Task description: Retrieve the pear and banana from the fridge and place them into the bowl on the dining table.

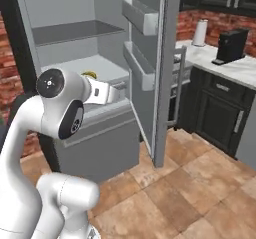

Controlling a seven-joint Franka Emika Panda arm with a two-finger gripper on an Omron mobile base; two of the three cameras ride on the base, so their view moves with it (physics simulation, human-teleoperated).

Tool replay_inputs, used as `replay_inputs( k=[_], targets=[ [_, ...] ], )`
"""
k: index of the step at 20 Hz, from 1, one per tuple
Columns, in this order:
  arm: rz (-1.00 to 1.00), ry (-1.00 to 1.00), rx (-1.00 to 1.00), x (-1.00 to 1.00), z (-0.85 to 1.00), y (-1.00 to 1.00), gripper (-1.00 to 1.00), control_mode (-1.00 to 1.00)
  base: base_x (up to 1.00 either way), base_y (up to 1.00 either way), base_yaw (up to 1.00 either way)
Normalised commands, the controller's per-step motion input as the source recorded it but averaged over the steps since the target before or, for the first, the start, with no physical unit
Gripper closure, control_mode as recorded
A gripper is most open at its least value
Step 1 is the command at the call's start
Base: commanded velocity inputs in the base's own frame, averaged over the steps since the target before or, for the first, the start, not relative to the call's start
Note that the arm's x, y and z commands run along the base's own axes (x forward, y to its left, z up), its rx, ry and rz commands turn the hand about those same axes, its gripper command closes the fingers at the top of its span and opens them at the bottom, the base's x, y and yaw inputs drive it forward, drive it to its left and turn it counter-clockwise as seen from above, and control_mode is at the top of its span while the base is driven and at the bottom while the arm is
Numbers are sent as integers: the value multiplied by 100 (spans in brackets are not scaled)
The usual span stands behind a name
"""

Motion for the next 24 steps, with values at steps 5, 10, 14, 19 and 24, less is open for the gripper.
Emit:
replay_inputs(
  k=[5,10,14,19,24],
  targets=[
    [0,0,0,0,0,0,100,100,-54,4,-62],
    [0,0,0,0,0,0,100,100,-60,0,-60],
    [0,0,0,0,0,0,100,100,-52,0,-56],
    [0,0,0,0,0,0,100,100,-45,0,-50],
    [0,0,0,0,0,0,100,100,-46,-11,-38]
  ],
)
